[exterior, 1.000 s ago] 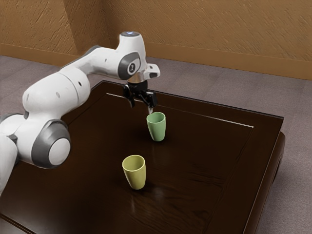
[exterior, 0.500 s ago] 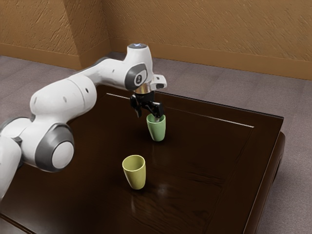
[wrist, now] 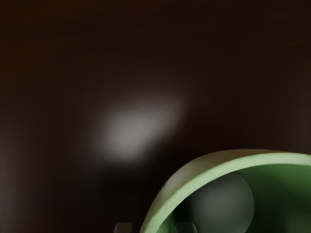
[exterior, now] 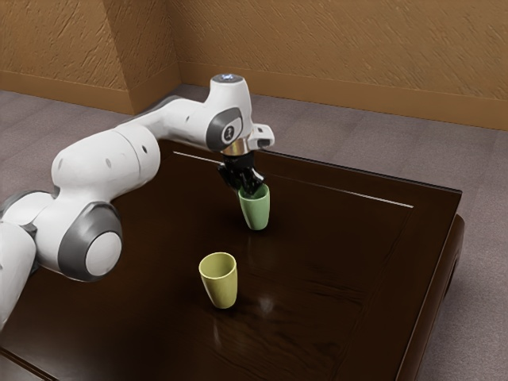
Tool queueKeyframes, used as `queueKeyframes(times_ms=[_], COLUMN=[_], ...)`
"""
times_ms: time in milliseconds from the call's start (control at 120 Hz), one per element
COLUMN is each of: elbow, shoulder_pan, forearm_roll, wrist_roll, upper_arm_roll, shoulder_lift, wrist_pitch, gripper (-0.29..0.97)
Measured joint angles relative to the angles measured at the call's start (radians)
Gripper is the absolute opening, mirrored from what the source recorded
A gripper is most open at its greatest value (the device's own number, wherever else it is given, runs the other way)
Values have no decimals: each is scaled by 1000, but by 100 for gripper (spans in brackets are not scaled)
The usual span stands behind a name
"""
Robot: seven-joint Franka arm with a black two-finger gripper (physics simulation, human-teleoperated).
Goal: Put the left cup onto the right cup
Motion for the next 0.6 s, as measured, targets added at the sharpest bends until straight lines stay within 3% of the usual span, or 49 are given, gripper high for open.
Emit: queueKeyframes(times_ms=[383,600], elbow=[-4,-5], shoulder_pan=[-14,-24], forearm_roll=[26,42], wrist_roll=[-13,-19], upper_arm_roll=[1,3], shoulder_lift=[-23,-104], wrist_pitch=[0,-13], gripper=[-9,-10])
